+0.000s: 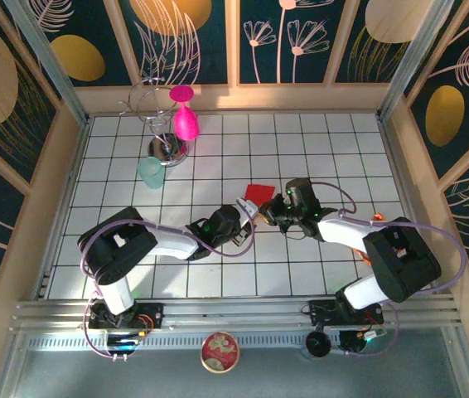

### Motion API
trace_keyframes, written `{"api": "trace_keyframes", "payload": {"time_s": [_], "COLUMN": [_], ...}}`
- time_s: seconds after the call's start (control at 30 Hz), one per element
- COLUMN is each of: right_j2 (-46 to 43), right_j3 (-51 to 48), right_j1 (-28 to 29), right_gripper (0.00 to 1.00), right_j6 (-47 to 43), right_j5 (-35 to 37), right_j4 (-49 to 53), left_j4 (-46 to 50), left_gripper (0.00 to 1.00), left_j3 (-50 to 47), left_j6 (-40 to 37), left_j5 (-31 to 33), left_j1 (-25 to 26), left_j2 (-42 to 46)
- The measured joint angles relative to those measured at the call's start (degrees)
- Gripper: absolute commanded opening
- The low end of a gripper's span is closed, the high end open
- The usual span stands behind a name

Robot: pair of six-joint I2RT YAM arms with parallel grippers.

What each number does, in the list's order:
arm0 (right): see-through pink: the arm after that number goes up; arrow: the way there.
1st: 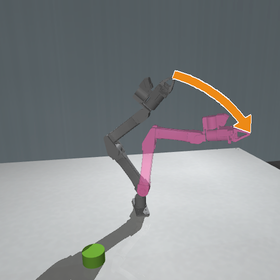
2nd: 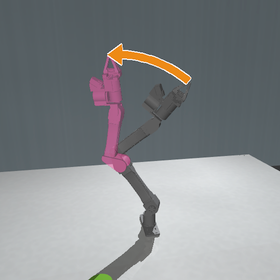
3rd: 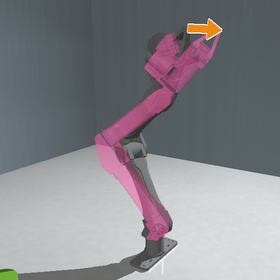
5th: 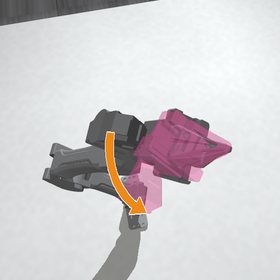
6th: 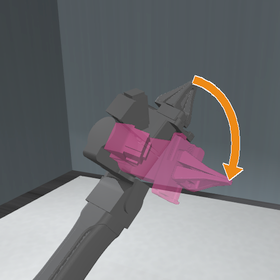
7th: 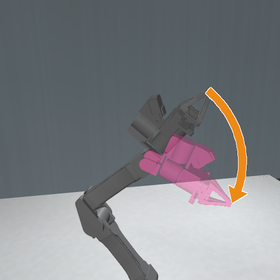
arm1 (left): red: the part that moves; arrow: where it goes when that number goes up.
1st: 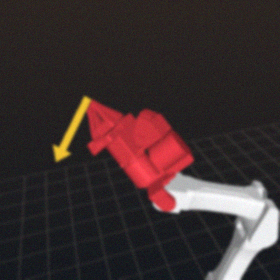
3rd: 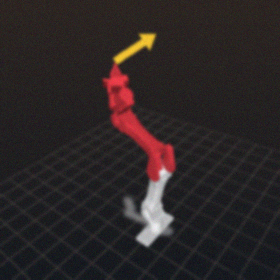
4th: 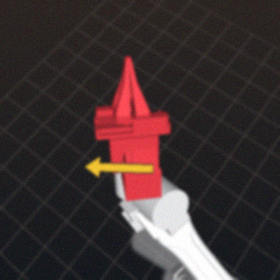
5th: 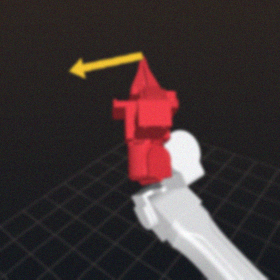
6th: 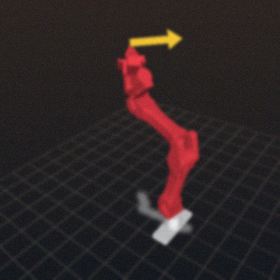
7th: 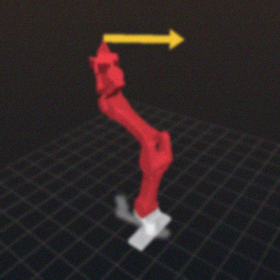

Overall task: Fold a paper plane with a square sheet of paper (pick it up from the middle)
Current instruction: Fold the wing for the fifth time at the center of the table.

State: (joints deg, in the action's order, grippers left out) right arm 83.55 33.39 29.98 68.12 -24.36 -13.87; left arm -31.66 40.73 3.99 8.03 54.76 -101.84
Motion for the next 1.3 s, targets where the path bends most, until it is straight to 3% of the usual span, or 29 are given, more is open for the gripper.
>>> {"api": "trace_keyframes", "payload": {"time_s": [0.2,0.43,0.53,0.83,1.3], "right_j2": [-0.02,-0.17,-1.29,-7.98,-10.45], "right_j3": [0.0,0.09,0.35,0.85,0.79], "right_j1": [-0.66,-1.84,-3.04,-8.61,-8.94], "right_gripper": [0.09,0.47,0.55,0.61,0.64], "right_j6": [-0.04,-1.62,-3.48,-11.8,-21.84], "right_j5": [-0.24,-0.76,0.07,4.26,7.98], "right_j4": [-0.22,1.09,3.17,6.86,13.07], "left_j4": [-1.42,-2.25,-2.47,-5.27,-8.0], "left_gripper": [0.21,0.14,0.12,0.07,0.06], "left_j3": [-0.09,-0.9,-1.11,-3.23,-4.92], "left_j6": [-0.37,-0.33,-0.07,4.92,10.23], "left_j5": [0.02,0.0,-0.04,-3.13,-8.04], "left_j1": [0.02,0.0,0.02,0.0,0.0], "left_j2": [0.0,0.0,0.0,-0.02,-0.46]}}
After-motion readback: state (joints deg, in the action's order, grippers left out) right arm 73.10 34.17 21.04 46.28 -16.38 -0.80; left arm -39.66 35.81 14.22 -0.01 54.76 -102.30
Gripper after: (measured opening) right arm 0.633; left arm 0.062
